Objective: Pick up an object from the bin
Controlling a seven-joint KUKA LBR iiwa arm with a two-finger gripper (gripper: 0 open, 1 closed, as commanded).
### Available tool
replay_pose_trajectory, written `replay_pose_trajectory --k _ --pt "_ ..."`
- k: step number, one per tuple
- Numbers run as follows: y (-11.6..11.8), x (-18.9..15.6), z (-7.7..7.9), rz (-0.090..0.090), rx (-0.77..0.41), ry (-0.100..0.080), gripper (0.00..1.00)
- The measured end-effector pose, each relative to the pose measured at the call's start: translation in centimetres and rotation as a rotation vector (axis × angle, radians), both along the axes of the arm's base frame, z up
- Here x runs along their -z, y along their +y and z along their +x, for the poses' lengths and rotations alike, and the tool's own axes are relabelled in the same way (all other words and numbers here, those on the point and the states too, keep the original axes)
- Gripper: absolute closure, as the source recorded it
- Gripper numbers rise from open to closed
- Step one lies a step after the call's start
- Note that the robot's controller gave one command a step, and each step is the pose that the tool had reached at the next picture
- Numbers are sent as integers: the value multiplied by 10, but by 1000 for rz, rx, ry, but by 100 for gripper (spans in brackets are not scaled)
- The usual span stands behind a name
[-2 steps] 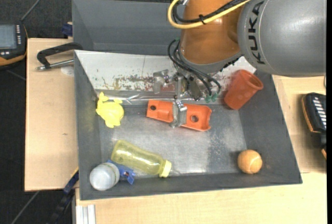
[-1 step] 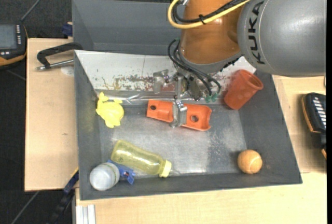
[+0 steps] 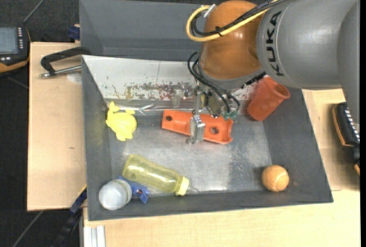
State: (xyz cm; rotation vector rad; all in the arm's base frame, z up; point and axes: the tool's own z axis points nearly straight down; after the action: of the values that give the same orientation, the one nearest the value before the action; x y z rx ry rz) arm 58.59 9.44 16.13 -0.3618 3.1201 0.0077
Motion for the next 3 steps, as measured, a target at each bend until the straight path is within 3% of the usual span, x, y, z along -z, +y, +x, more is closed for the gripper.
replay_pose_trajectory --k 1,2,3 --pt "-15 60 1 -1 -54 1 0" --pt "-22 84 2 1 -106 2 0" --pt "-58 87 14 1 -728 -8 100"
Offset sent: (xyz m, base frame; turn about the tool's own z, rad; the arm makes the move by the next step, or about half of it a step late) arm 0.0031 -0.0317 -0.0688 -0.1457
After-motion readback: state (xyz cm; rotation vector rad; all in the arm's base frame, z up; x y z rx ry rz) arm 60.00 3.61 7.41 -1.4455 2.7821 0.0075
